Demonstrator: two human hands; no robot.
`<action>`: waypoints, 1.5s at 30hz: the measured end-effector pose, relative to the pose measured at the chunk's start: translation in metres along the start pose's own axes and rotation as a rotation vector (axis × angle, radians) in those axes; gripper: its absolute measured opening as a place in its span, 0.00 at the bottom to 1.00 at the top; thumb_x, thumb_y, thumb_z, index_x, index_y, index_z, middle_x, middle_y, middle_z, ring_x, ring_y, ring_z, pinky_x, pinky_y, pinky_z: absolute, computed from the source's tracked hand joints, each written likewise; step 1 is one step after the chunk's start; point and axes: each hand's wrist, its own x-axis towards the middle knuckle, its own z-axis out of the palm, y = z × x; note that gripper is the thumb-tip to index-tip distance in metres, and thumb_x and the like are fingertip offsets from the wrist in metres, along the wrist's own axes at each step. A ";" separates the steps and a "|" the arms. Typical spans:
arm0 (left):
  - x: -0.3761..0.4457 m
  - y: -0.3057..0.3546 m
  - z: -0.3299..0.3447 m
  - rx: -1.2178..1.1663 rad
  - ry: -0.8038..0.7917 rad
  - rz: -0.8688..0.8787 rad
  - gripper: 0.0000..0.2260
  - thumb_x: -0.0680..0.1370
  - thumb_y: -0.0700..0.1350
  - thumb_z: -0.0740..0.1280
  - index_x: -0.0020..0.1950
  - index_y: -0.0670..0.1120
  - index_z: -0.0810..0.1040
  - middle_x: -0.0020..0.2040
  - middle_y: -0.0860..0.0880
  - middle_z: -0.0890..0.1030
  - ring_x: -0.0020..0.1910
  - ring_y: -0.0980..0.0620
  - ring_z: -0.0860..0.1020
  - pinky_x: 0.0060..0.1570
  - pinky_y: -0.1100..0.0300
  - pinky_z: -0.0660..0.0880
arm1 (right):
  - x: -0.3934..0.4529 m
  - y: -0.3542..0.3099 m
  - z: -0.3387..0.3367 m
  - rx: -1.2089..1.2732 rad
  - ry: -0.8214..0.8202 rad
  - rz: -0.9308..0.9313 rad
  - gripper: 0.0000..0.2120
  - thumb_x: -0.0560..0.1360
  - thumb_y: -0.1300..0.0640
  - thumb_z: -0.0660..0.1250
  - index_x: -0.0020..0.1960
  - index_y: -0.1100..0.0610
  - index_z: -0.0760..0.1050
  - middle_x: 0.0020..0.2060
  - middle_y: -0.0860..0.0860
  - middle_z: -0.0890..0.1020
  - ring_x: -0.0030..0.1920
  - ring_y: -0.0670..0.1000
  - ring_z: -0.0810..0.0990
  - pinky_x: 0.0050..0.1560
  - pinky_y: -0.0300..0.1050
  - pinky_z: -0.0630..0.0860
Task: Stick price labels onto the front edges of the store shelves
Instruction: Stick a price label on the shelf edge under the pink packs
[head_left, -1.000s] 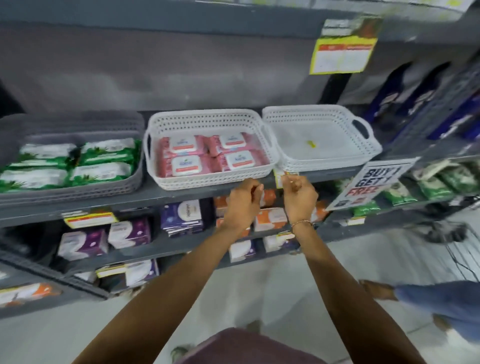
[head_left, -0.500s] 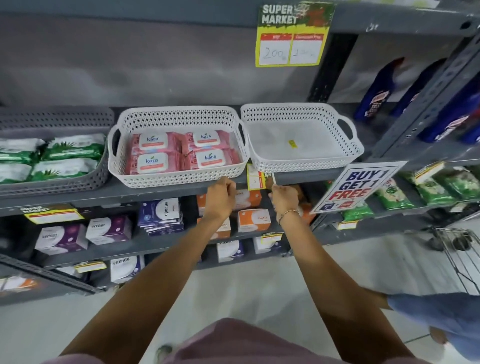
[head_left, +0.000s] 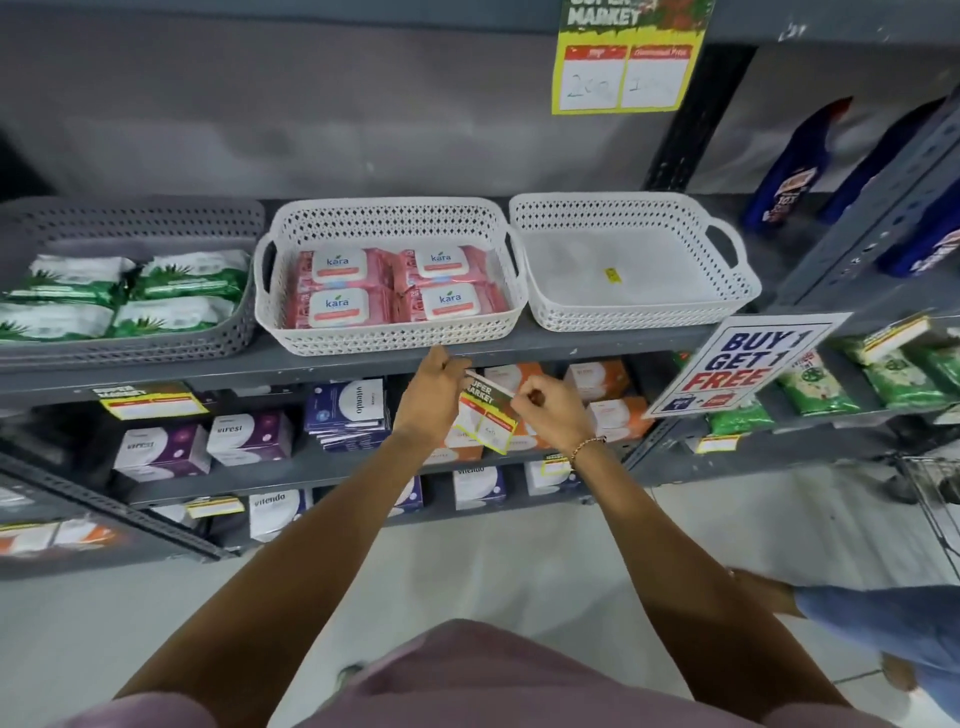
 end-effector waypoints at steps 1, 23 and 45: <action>-0.002 -0.009 -0.001 0.011 0.002 -0.027 0.03 0.76 0.41 0.62 0.49 0.45 0.74 0.41 0.51 0.75 0.36 0.53 0.72 0.42 0.52 0.71 | 0.001 -0.003 0.003 -0.017 -0.019 -0.039 0.07 0.69 0.59 0.68 0.33 0.52 0.74 0.30 0.46 0.78 0.33 0.46 0.75 0.36 0.40 0.73; -0.027 -0.087 -0.067 -0.032 0.301 -0.222 0.05 0.73 0.42 0.73 0.45 0.41 0.84 0.42 0.46 0.73 0.37 0.51 0.72 0.37 0.59 0.70 | 0.033 -0.061 0.082 0.040 0.118 -0.141 0.06 0.71 0.56 0.72 0.40 0.58 0.81 0.39 0.53 0.84 0.37 0.46 0.78 0.39 0.41 0.74; -0.014 -0.090 -0.051 0.159 0.343 -0.182 0.01 0.72 0.40 0.72 0.40 0.46 0.82 0.43 0.44 0.77 0.44 0.43 0.75 0.32 0.57 0.68 | 0.044 -0.047 0.099 -0.357 0.251 -0.300 0.08 0.73 0.61 0.68 0.37 0.59 0.71 0.39 0.57 0.77 0.42 0.57 0.75 0.30 0.43 0.68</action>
